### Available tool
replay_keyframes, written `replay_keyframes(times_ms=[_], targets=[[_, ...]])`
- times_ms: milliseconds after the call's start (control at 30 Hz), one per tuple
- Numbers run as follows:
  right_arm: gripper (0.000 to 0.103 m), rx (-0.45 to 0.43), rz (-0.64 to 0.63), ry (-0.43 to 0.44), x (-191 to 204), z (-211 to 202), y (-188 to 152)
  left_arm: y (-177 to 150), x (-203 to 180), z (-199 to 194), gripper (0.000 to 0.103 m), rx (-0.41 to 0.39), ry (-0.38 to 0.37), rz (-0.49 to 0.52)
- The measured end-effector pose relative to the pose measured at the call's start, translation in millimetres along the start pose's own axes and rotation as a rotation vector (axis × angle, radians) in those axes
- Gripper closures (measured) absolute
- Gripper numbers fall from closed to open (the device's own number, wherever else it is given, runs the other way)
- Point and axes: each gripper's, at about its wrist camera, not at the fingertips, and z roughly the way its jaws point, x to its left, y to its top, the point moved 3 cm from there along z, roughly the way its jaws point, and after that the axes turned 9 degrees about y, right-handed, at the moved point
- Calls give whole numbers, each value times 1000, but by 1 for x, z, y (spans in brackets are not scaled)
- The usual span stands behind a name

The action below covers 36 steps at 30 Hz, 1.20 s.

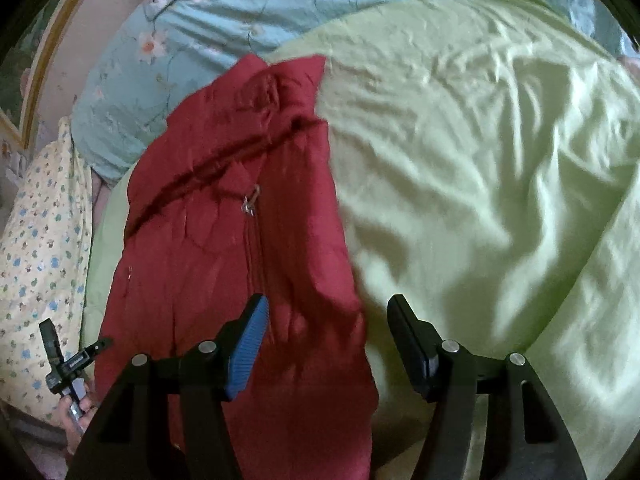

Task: Fold large clothes
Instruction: 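Grasp the jacket hem with the right tool and lift it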

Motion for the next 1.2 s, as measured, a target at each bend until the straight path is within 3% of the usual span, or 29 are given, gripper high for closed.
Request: replay_keyframes(times_ms=[333,733,1200], targets=[[39,94,-16,68,7,0,-35,-24,2,-2,28,34,-62,53],[39,209,-161,131,32,2,-61,-50,-14,-19,29,29,-82,191],[43,211,-140,186,29,4,-64,-53,-13,-19,43,38,-122,202]])
